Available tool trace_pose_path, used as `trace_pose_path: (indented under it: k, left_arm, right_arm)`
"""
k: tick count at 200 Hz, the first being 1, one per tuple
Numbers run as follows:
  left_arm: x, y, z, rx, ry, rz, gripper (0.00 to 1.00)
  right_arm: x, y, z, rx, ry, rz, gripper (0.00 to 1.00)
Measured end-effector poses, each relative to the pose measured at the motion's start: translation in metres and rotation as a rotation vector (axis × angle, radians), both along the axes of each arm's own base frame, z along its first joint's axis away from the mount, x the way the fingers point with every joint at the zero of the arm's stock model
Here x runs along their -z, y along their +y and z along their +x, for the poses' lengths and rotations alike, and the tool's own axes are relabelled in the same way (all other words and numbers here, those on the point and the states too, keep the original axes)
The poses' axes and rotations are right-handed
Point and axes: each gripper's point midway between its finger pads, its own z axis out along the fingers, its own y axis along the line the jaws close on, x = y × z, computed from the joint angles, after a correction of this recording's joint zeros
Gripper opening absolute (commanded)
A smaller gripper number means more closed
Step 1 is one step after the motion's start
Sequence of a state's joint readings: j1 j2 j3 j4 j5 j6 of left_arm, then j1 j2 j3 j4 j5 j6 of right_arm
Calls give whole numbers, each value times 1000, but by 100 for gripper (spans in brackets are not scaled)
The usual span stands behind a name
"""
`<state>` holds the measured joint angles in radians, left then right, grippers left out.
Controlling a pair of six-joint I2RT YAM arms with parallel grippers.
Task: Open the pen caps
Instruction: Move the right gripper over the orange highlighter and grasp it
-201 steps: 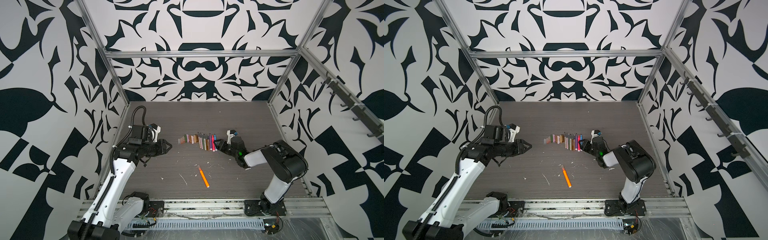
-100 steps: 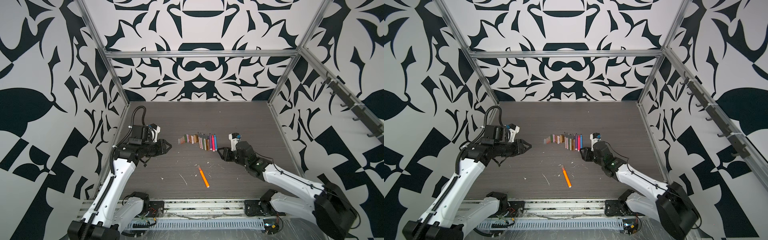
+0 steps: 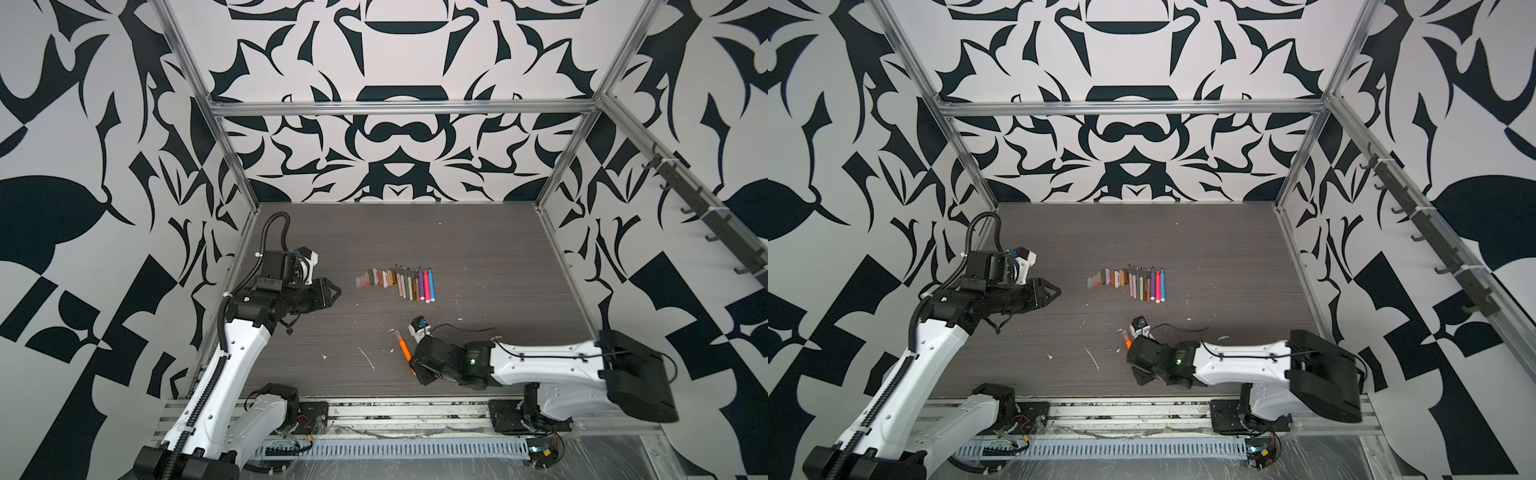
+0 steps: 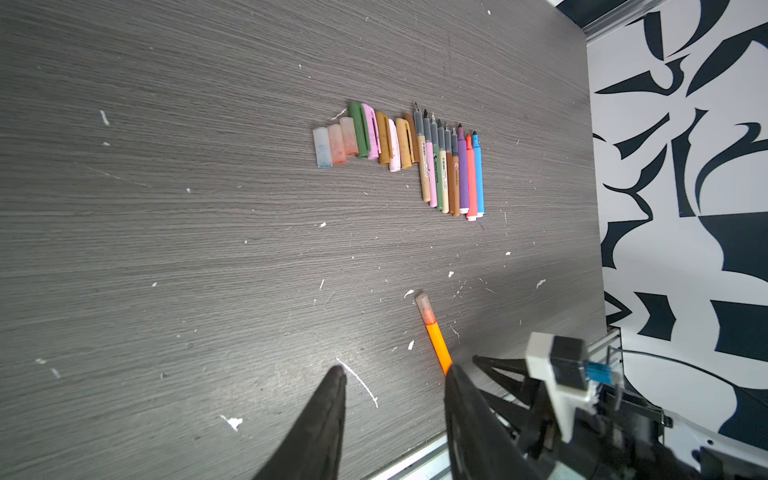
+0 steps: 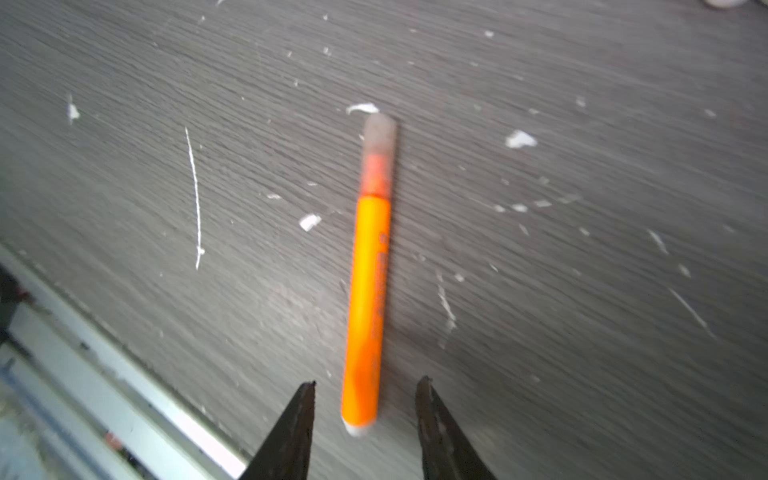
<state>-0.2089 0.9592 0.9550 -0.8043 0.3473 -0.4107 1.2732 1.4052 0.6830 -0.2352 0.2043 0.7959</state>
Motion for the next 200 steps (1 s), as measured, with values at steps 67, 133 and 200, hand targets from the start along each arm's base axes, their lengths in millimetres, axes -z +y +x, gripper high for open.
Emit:
trace_pose_path:
  k: [67, 133, 200]
  left_arm:
    - [4, 1, -1, -3, 9, 4, 42]
    - [5, 1, -1, -3, 10, 4, 42]
    - [5, 1, -1, -3, 10, 4, 42]
  right_arm:
    - [8, 7, 11, 55, -23, -169, 41]
    - [29, 3, 6, 71, 25, -236, 39]
    - [29, 6, 4, 102, 45, -188, 9]
